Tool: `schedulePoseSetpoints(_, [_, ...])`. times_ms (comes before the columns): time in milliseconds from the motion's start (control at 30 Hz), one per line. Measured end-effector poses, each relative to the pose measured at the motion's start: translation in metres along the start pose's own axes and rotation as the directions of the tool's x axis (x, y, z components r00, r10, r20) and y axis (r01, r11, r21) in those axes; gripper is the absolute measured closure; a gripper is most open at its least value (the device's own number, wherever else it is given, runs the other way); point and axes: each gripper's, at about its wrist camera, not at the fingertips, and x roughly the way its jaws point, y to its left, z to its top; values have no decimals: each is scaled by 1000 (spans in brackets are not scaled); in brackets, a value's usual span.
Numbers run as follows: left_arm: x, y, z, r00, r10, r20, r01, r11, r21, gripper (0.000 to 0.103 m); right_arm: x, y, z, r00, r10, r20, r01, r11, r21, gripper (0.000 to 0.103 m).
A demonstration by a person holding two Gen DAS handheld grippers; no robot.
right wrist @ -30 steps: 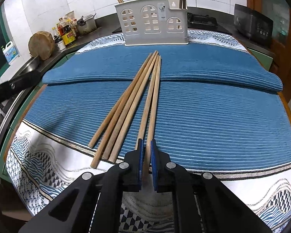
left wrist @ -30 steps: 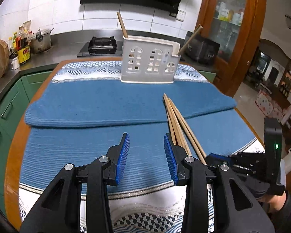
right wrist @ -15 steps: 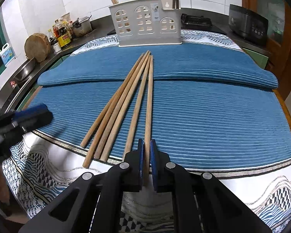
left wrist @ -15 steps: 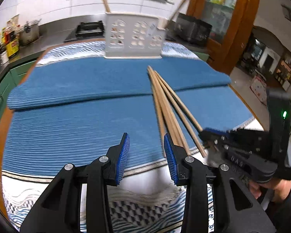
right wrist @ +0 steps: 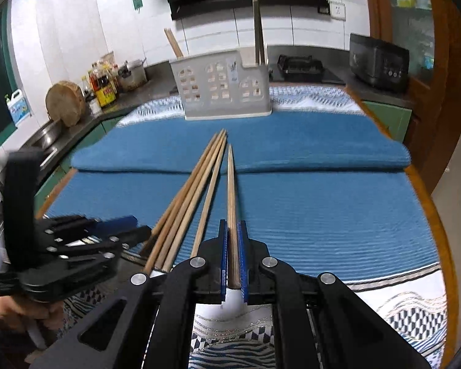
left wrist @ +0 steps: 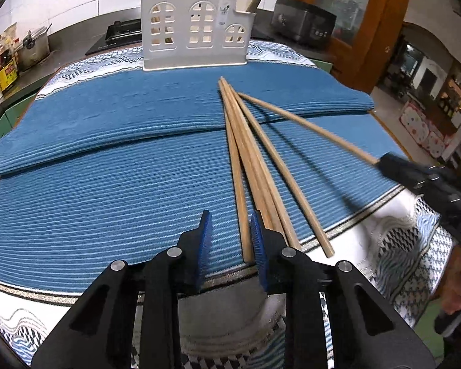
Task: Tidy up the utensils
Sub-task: 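Close the right tool on a chopstick while the left tool grasps another chopstick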
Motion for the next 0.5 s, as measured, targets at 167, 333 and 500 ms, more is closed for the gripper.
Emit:
schedulePoseSetpoints(167, [7, -6, 3, 1000, 5, -9, -5, 1000, 5, 84, -15, -3, 6, 999, 4, 42, -4, 1000, 2, 96])
schedulePoseSetpoints(333, [16, -9, 6, 999, 31, -13, -31, 999, -12, 84, -21, -4, 8, 998, 11, 59, -12, 1000, 6, 96])
schedulePoseSetpoints(500, [21, -21, 8, 993, 119, -7, -119, 992, 36, 90, -21, -7, 8, 998, 18, 63, -19, 1000, 14, 96])
